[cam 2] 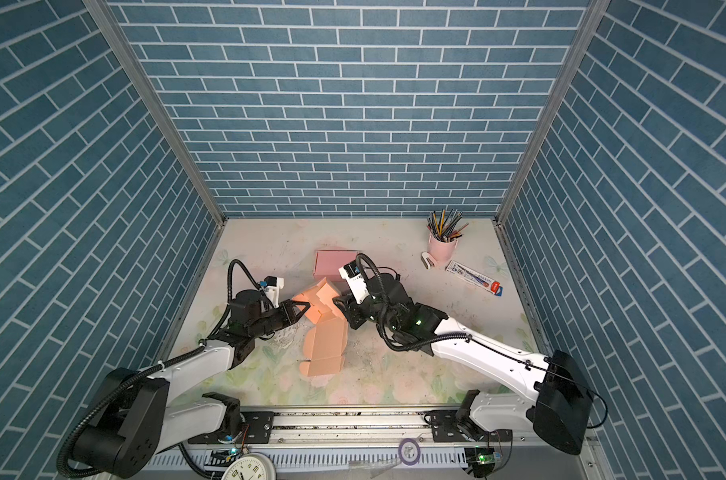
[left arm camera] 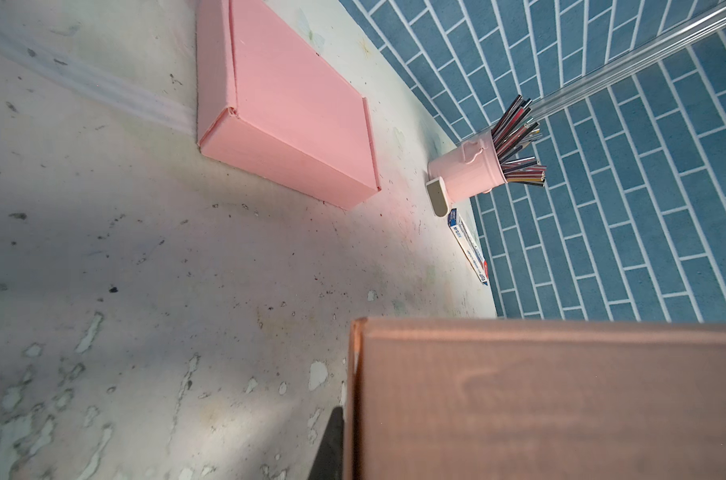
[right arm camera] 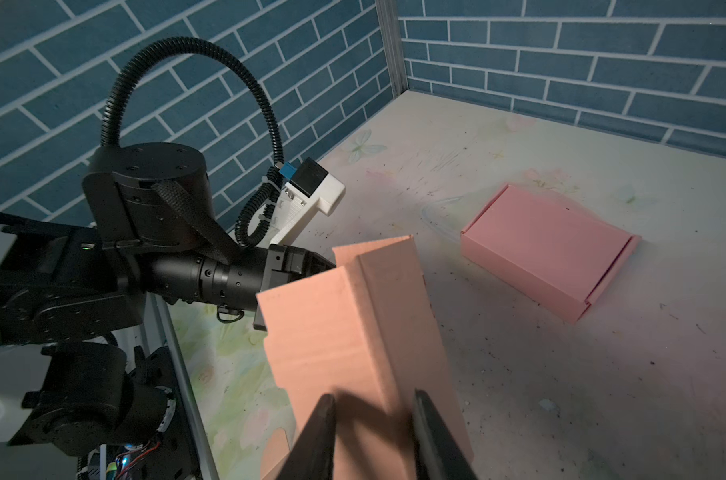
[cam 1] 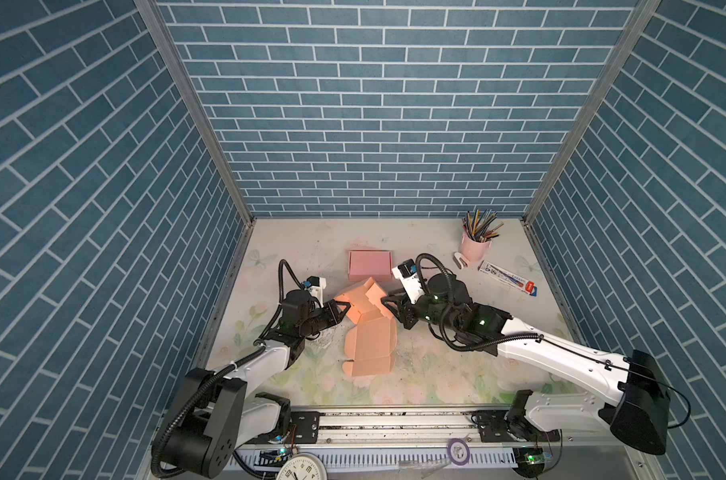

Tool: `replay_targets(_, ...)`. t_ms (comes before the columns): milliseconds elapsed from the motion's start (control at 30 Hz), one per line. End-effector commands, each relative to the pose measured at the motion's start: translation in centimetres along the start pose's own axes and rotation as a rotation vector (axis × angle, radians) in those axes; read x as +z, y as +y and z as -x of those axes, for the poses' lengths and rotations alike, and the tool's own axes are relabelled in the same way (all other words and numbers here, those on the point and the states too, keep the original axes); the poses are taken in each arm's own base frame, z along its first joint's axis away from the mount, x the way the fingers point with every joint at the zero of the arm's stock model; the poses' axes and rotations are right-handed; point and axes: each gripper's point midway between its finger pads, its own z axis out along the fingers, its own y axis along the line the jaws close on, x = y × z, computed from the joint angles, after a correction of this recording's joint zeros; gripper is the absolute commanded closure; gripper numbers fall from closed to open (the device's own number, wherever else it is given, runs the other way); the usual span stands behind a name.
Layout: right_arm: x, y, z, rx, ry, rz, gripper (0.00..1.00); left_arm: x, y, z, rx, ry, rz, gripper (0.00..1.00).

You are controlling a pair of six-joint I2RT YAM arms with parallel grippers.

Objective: Fold the paper box

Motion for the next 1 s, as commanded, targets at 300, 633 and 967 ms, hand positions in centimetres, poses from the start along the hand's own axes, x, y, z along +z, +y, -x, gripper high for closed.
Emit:
replay_targets(300,2.3,-0.3,0.1,-0.135,0.074,-0.211,0.69,0.3,2.2,-0.6,-0.065,-0.019,0.068,0.89)
replay_targets(633,2.9,0.3,0.0,-0.172,0.089,-0.227,0.71,0.3,2.2,-0.6,-0.068,-0.024,0.07,0.9)
replay_targets(967,-1.5,1.0,1.7,-0.082,-0.016,-0.089,0.65,0.2,1.7,-0.5,-0.018,-0.002,0.065,0.9)
